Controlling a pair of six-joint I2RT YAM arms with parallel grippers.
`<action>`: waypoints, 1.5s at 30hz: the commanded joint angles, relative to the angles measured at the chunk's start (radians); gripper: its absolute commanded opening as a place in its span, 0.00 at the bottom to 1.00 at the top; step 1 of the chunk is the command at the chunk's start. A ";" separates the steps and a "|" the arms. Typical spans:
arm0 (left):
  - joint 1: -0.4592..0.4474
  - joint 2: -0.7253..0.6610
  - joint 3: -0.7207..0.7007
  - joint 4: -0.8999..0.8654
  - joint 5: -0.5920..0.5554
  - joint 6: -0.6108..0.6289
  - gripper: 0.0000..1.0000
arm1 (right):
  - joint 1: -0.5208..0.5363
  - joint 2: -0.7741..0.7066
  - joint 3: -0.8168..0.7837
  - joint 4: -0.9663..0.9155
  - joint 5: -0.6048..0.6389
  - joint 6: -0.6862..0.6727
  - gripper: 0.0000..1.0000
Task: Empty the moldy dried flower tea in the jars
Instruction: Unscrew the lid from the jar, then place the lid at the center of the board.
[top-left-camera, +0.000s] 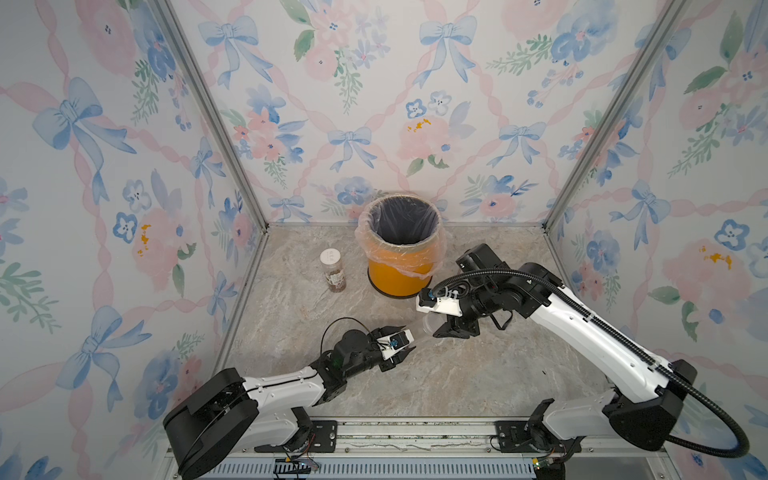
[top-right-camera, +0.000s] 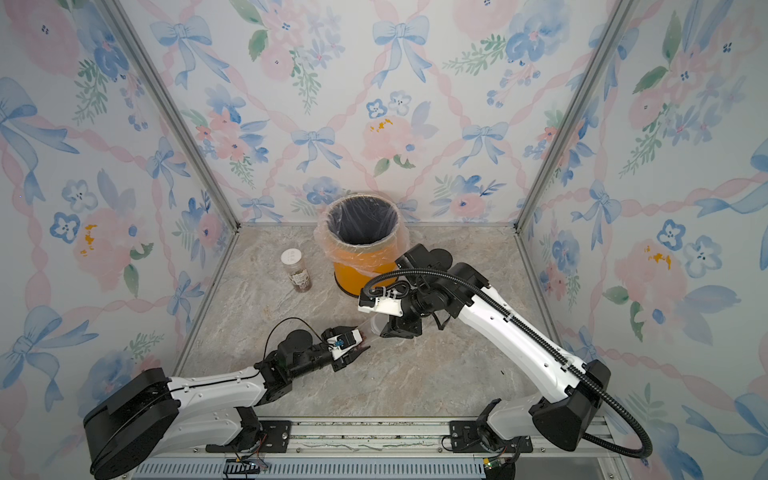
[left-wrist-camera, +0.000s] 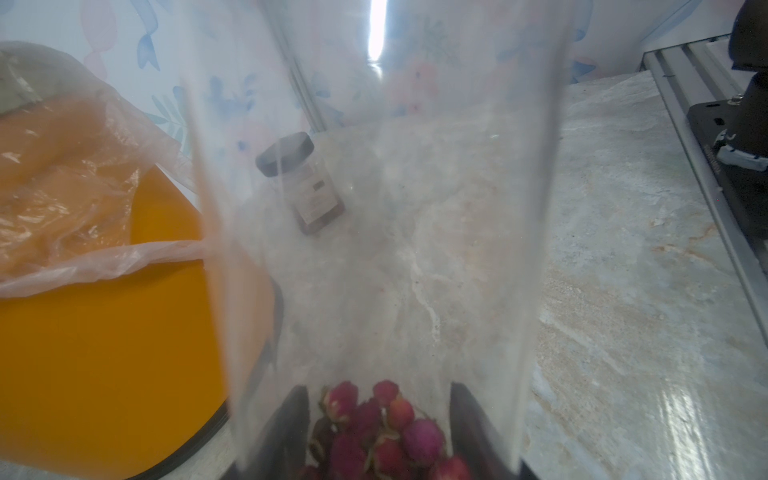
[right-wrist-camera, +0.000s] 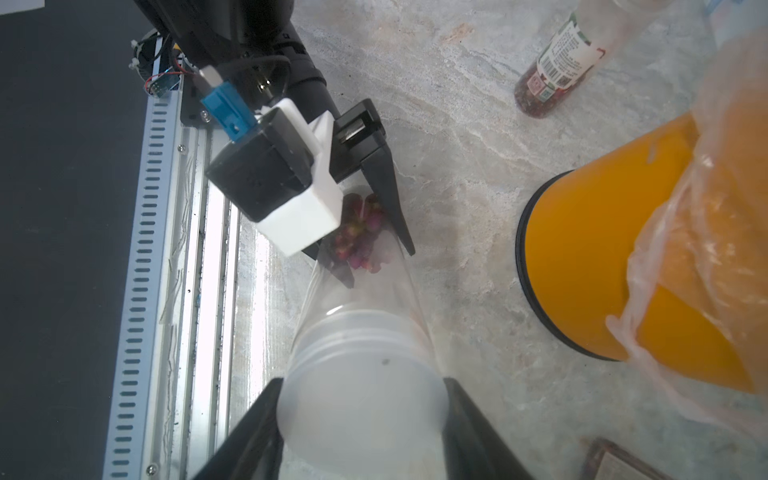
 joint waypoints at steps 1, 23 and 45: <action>-0.004 -0.018 -0.013 0.016 0.024 0.010 0.53 | 0.002 0.028 0.033 -0.037 -0.021 -0.139 0.47; -0.005 -0.014 -0.012 0.016 0.002 0.007 0.53 | -0.151 -0.113 -0.094 0.173 -0.085 0.034 0.46; -0.001 -0.142 -0.023 0.016 -0.076 -0.021 0.53 | -0.330 0.135 -0.450 0.507 0.346 0.773 0.46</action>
